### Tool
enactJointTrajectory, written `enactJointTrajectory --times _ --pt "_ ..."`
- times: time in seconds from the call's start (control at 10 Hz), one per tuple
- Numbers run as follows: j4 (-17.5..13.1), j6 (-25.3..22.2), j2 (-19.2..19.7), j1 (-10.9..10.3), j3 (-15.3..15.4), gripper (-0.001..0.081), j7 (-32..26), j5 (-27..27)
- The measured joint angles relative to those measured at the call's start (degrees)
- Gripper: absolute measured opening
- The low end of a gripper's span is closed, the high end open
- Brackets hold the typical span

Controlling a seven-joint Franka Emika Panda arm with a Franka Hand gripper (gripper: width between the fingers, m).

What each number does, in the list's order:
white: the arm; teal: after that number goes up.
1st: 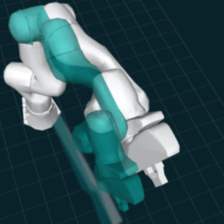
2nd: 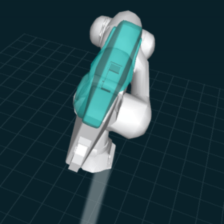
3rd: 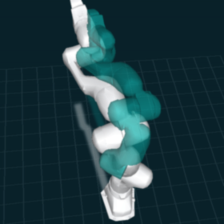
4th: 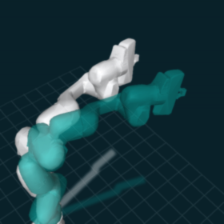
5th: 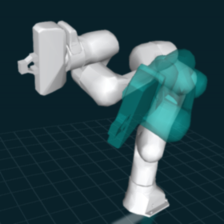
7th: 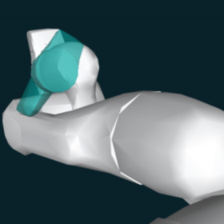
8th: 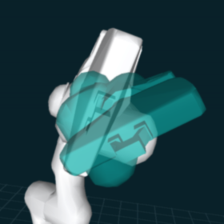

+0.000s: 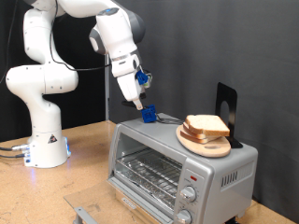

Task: Make a piece of toast with the oven

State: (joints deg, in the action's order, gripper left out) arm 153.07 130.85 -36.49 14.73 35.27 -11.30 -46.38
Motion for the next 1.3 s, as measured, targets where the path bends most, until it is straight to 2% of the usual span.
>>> enactJointTrajectory --times 0.7,1.3 --pt "0.0 4.8 4.2 0.0 2.9 0.0808 -0.4 -0.5" --pt "0.0 5.2 5.7 -0.2 4.0 0.0808 -2.3 -1.6"
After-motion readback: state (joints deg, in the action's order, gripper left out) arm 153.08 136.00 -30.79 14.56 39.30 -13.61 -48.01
